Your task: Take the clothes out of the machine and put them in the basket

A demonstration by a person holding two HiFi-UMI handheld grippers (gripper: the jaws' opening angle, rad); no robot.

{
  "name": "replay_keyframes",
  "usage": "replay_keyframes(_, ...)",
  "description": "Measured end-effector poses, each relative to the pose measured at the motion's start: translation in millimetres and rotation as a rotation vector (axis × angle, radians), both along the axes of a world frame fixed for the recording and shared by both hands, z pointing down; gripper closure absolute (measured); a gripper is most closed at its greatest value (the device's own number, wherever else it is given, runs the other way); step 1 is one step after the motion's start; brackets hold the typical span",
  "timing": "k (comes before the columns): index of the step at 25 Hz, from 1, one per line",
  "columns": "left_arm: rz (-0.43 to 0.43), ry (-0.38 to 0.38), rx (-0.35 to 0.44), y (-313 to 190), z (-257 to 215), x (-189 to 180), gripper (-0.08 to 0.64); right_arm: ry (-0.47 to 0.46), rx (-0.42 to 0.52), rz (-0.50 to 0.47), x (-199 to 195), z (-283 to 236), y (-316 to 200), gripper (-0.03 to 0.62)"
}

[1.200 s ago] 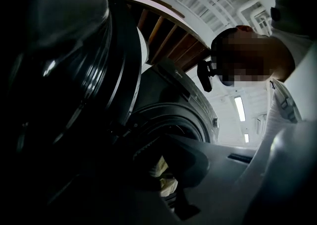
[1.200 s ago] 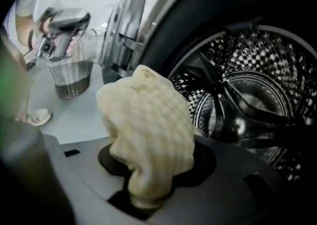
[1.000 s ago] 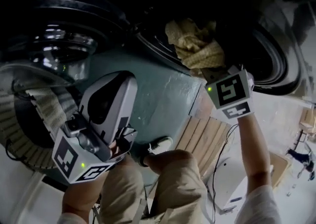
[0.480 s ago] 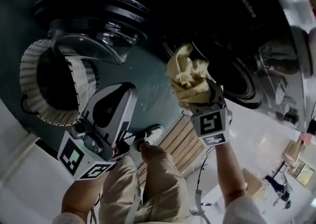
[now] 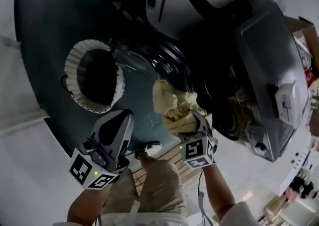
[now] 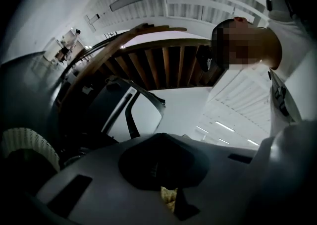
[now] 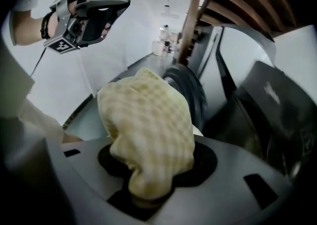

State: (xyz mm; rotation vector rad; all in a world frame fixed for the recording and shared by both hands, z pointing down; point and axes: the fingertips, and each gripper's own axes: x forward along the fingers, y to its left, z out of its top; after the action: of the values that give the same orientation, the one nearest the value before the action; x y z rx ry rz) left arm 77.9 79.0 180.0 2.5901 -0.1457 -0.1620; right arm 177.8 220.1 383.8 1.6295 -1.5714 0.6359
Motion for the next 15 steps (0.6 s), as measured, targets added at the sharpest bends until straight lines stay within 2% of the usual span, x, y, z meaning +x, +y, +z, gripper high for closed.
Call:
replay_keyframes(3, -0.181, 0.017, -0.003, -36.4, -34.4, -58.9, 0.548, -0.018, 0.006, -0.128, -37.3, -35.7, -44.7, 0.383)
replay_keyframes(8, -0.378, 0.032, -0.095, -98.0, -55.9, -154.9, 0.548, -0.029, -0.003, -0.244, -111.3, -97.8, -115.4, 0.383)
replay_keyframes(11, -0.46, 0.046, -0.112, -139.9, -62.8, -198.4, 0.548, -0.009, 0.0, -0.292, -144.4, -122.1, -161.5, 0.383)
replay_keyframes(15, -0.533, 0.094, -0.123, -192.4, -79.6, -232.5, 0.548, 0.026, -0.027, -0.369, -167.5, -142.4, -218.7, 0.382)
